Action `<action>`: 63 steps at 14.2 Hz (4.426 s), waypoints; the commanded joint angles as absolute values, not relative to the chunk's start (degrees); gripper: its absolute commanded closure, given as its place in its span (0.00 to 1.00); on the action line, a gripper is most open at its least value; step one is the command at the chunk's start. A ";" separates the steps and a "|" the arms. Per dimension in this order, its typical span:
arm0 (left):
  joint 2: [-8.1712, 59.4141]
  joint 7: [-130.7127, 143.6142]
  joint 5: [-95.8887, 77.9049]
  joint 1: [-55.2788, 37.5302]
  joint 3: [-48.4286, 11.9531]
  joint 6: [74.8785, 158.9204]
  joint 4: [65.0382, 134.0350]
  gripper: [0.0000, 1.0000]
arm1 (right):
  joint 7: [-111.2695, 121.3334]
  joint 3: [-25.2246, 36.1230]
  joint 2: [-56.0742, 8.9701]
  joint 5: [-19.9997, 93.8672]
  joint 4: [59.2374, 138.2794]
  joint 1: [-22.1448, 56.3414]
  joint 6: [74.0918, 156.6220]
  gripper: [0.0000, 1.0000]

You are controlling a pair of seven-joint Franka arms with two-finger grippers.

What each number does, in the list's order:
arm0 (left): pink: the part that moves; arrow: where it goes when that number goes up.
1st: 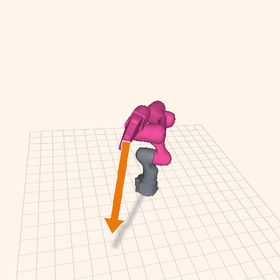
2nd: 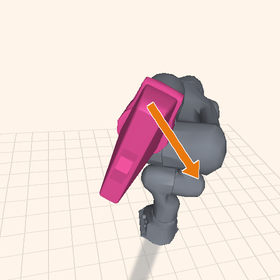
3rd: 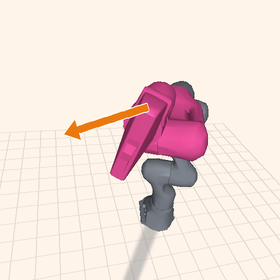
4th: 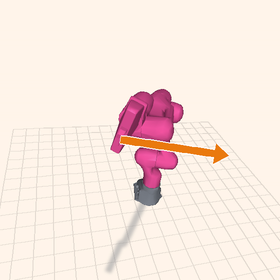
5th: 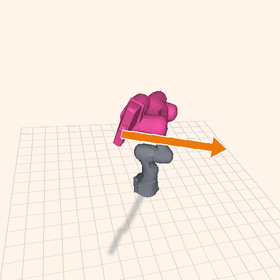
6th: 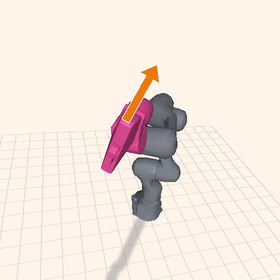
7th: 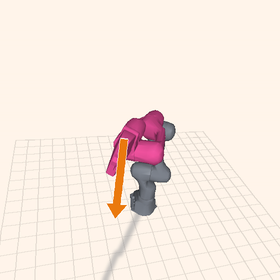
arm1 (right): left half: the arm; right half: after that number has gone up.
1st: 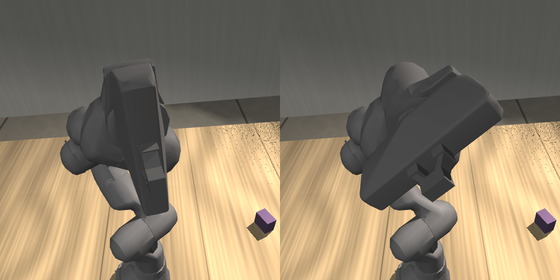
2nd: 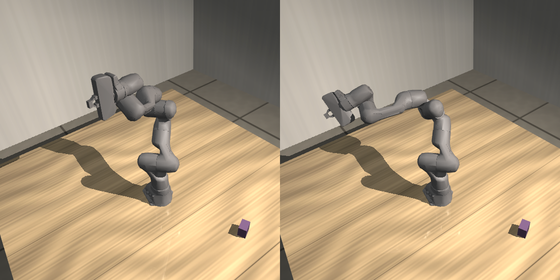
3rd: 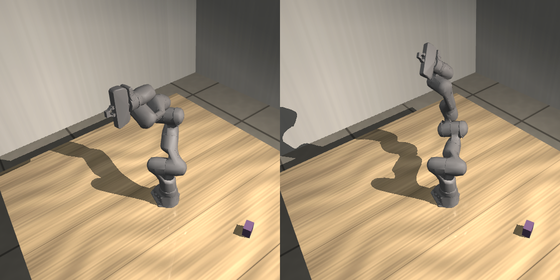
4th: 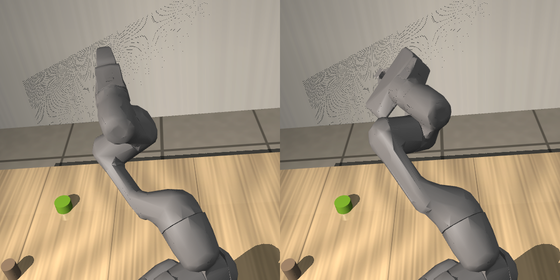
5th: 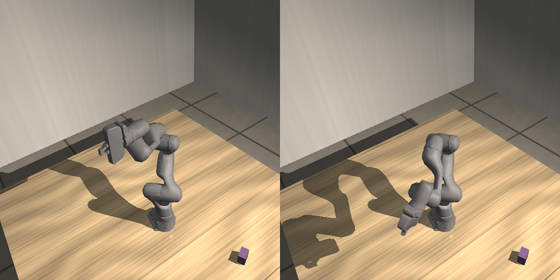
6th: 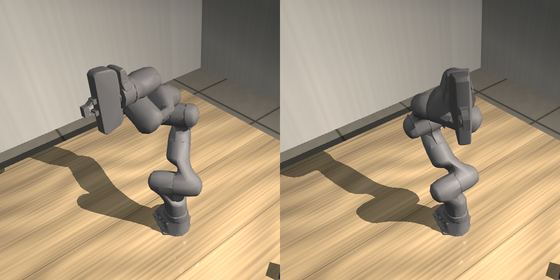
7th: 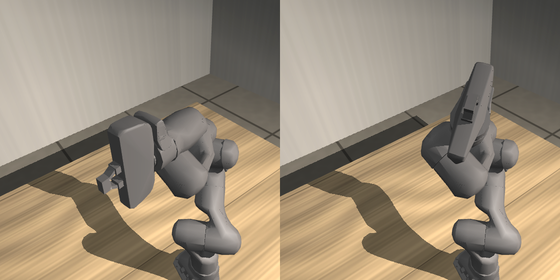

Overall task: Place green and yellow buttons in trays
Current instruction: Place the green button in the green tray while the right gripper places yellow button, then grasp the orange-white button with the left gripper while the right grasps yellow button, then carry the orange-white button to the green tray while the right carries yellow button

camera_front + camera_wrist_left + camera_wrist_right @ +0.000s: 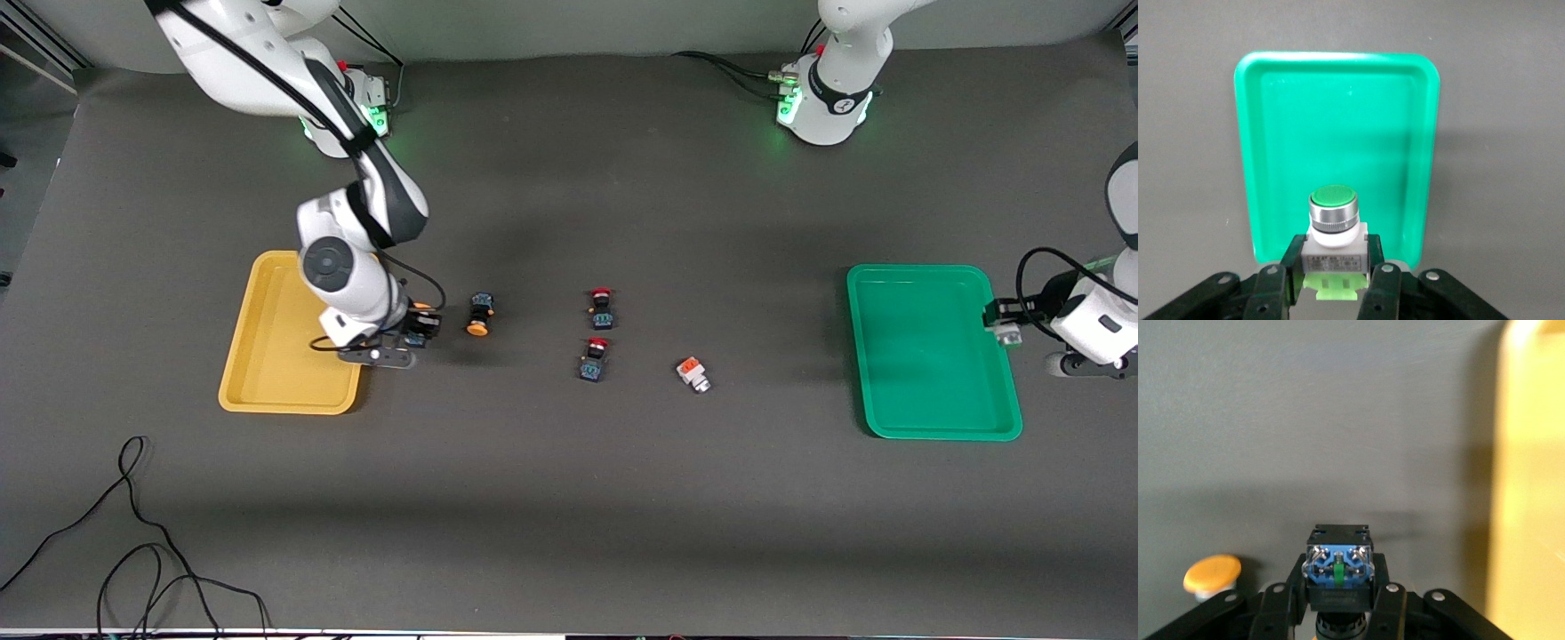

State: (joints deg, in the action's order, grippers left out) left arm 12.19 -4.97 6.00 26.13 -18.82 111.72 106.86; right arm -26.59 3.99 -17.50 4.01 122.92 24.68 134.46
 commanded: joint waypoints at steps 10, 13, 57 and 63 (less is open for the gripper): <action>24.17 0.71 15.73 25.40 -17.84 137.39 119.72 0.32 | 3.25 25.84 -11.58 4.48 137.19 25.31 145.86 1.00; 23.20 0.18 15.38 25.23 -18.37 120.31 108.60 0.15 | 3.25 25.66 -16.60 7.37 137.64 27.06 152.74 1.00; 23.05 42.95 5.21 0.50 -22.76 104.64 90.26 1.00 | -31.29 25.84 -30.50 33.22 122.96 61.61 145.46 1.00; 16.44 5.95 5.26 21.24 -22.33 90.53 90.97 1.00 | -26.99 31.71 -24.72 32.43 122.43 61.52 141.27 1.00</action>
